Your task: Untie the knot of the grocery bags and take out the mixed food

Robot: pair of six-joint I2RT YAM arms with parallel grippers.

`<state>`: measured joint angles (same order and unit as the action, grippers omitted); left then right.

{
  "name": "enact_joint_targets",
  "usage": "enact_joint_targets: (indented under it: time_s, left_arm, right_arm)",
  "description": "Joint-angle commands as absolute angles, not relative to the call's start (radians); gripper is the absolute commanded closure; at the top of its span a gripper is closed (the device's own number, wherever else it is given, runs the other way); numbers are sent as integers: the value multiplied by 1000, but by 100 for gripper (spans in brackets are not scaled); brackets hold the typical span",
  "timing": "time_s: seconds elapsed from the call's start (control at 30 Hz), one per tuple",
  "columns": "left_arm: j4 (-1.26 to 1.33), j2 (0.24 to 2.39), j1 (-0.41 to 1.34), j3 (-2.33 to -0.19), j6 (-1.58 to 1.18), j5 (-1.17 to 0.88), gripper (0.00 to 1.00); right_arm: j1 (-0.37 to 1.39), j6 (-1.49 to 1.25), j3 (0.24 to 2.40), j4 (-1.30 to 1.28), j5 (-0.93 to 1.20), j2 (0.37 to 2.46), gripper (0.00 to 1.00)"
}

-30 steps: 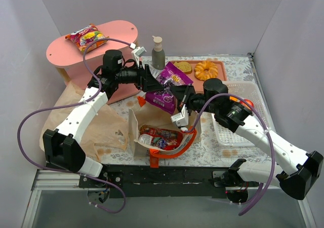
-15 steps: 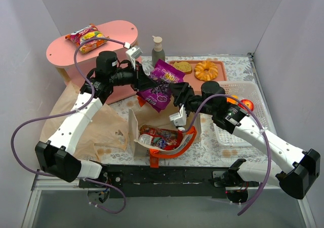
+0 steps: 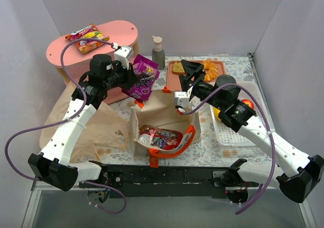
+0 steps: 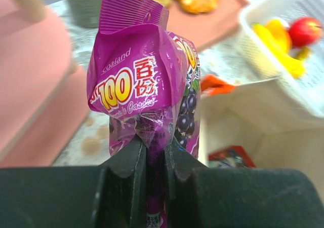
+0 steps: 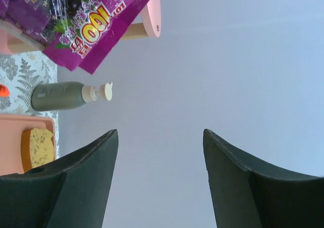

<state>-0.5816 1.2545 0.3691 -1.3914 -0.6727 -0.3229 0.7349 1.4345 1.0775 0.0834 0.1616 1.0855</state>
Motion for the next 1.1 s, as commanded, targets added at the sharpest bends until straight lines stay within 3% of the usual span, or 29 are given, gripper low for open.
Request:
enact_joint_targets:
  time_s: [0.0,0.7,1.07]
  left_arm:
    - [-517,1204,334,-1442,-660,-120,100]
    - [-408,1189,333,-1365,-273,54,100]
    - [-336,1189,359,-1371,41,41,100]
  right_arm:
    - [733,1362,1112,190,138,1106,26]
    - [733,1335,1114,204,144,1163,26]
    - [733,1332,1097,206,144,1167,26]
